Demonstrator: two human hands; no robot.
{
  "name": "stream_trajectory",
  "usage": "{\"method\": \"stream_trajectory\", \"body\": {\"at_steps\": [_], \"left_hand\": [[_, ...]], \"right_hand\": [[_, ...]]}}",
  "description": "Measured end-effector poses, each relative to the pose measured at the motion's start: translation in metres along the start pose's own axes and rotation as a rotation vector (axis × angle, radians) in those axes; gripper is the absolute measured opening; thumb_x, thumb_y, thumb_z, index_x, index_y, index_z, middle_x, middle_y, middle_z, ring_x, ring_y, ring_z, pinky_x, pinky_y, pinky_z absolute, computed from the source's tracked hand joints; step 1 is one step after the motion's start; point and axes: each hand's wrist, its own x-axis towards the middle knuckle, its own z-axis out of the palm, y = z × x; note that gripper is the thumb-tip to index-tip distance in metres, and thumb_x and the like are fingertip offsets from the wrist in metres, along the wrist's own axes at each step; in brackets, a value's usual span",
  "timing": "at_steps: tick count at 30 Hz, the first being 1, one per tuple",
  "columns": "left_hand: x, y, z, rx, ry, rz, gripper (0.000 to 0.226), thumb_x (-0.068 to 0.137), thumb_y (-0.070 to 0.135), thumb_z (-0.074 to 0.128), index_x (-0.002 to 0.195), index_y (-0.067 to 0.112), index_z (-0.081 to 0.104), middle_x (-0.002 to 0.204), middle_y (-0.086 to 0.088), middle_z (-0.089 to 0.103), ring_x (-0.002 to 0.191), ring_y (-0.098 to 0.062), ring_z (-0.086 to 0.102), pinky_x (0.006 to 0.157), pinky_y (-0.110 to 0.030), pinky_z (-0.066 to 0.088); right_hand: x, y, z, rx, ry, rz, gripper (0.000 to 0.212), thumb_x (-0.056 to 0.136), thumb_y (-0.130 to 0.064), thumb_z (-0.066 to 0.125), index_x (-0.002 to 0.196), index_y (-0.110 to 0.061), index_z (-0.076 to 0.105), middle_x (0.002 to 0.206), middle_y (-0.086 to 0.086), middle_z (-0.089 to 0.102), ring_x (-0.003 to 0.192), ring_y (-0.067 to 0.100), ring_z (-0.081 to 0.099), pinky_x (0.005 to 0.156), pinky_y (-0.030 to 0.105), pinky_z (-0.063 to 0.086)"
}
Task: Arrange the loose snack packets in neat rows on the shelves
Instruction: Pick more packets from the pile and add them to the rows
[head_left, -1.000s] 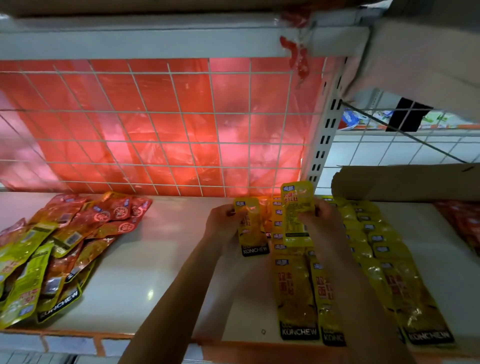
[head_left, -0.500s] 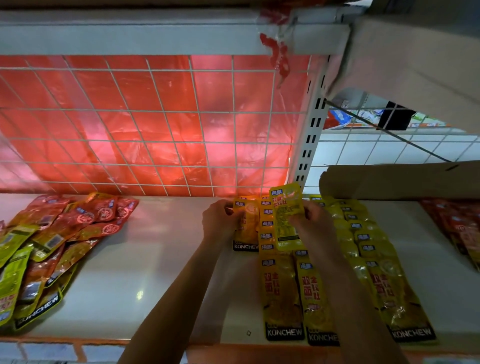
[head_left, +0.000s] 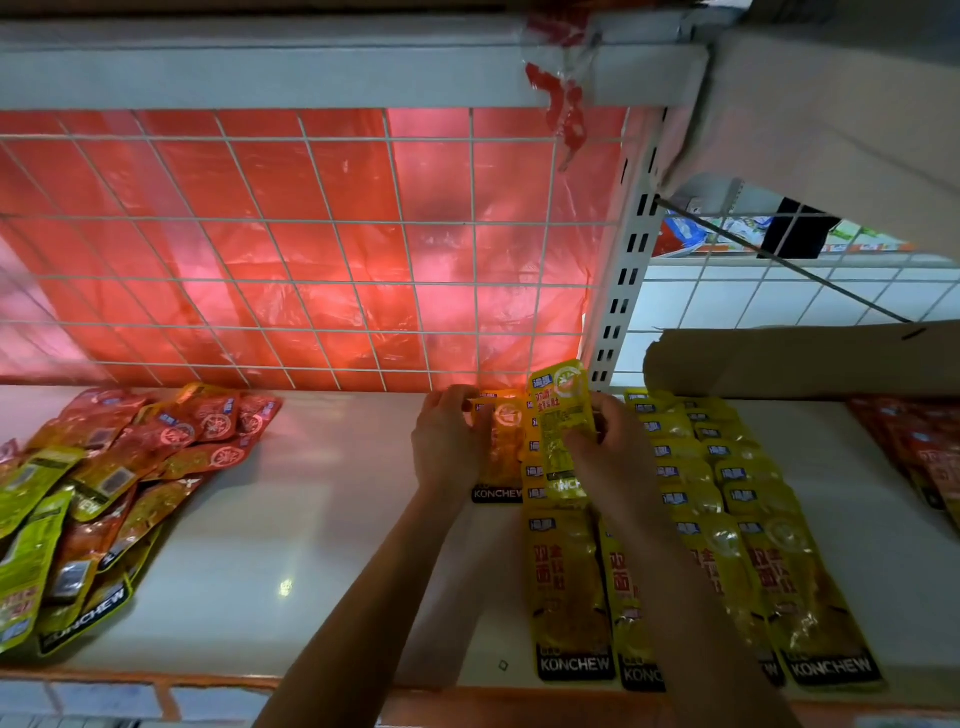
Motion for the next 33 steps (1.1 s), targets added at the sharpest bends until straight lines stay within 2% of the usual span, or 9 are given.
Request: {"method": "stream_trajectory", "body": {"at_steps": [2,7,10,12,15,17,21,26,33], "left_hand": [[-0.006,0.008,-0.003,-0.124,-0.042,0.07,0.021,0.095,0.033,0.057,0.101,0.019,0.071,0.093,-0.001,0.072,0.084,-0.019,0.068,0.077,-0.03,0.05],[-0.016,0.028,-0.011,-0.497,-0.322,-0.068,0.036,0.09,0.055,0.047,0.085,0.031,0.073,0.082,0.003,0.074,0.08,-0.012,0.068,0.075,-0.033,0.053],[-0.015,0.026,-0.02,-0.825,-0.405,-0.206,0.024,0.096,0.026,0.055,0.089,0.014,0.074,0.083,-0.012,0.071,0.081,-0.023,0.065,0.079,-0.042,0.051],[-0.012,0.022,-0.023,-0.932,-0.412,-0.275,0.021,0.097,0.012,0.051,0.095,0.006,0.071,0.089,-0.017,0.069,0.084,-0.026,0.065,0.081,-0.042,0.051],[-0.009,0.016,-0.025,-0.925,-0.375,-0.354,0.029,0.097,0.003,0.042,0.09,0.008,0.07,0.084,-0.014,0.07,0.077,-0.026,0.064,0.071,-0.035,0.053],[-0.006,0.011,-0.027,-0.928,-0.357,-0.423,0.03,0.096,0.003,0.042,0.086,0.01,0.07,0.078,-0.01,0.068,0.069,-0.022,0.061,0.062,-0.029,0.053],[0.0,-0.004,-0.027,-0.801,-0.317,-0.512,0.015,0.093,0.013,0.055,0.088,0.01,0.07,0.08,-0.008,0.07,0.069,-0.022,0.064,0.064,-0.031,0.054],[-0.001,-0.021,-0.022,-0.35,-0.256,-0.37,0.012,0.087,0.029,0.067,0.085,0.018,0.071,0.084,-0.002,0.074,0.079,-0.021,0.071,0.078,-0.039,0.058],[-0.006,-0.019,-0.015,-0.159,-0.3,-0.292,0.02,0.083,0.039,0.07,0.092,0.021,0.072,0.088,0.004,0.073,0.081,-0.014,0.067,0.078,-0.033,0.056]], "right_hand": [[-0.003,-0.007,0.008,-0.074,0.037,-0.075,0.029,0.085,-0.008,0.059,0.111,-0.02,0.063,0.078,-0.009,0.063,0.059,0.001,0.055,0.048,0.011,0.039],[-0.01,-0.022,0.028,-0.184,-0.043,-0.258,0.037,0.087,-0.013,0.061,0.124,-0.014,0.06,0.108,0.001,0.061,0.101,0.015,0.056,0.083,0.025,0.045],[-0.008,-0.021,0.029,-0.217,-0.155,-0.275,0.043,0.079,-0.018,0.067,0.121,-0.013,0.061,0.11,0.006,0.057,0.105,0.019,0.053,0.089,0.031,0.046],[-0.008,-0.019,0.028,-0.189,-0.211,-0.254,0.048,0.076,-0.022,0.072,0.123,-0.019,0.06,0.111,0.001,0.054,0.106,0.015,0.05,0.09,0.026,0.044],[-0.009,-0.016,0.027,-0.097,-0.174,-0.201,0.046,0.08,-0.022,0.071,0.125,-0.022,0.061,0.107,-0.01,0.053,0.103,0.006,0.052,0.083,0.011,0.039],[-0.006,-0.013,0.026,-0.106,-0.12,-0.154,0.037,0.084,-0.023,0.068,0.121,-0.021,0.063,0.109,-0.01,0.059,0.103,0.007,0.056,0.082,0.015,0.042],[-0.002,-0.007,0.021,-0.144,-0.048,-0.107,0.03,0.088,-0.021,0.063,0.118,-0.017,0.065,0.116,-0.002,0.063,0.101,0.008,0.056,0.085,0.022,0.041],[0.001,-0.001,0.018,-0.303,-0.018,-0.149,0.032,0.09,-0.017,0.06,0.121,-0.015,0.063,0.123,0.001,0.063,0.117,0.018,0.053,0.097,0.029,0.039],[-0.001,0.004,0.024,-0.409,-0.06,-0.132,0.034,0.092,-0.021,0.058,0.125,-0.014,0.06,0.127,0.005,0.061,0.122,0.022,0.051,0.101,0.033,0.038]]}}
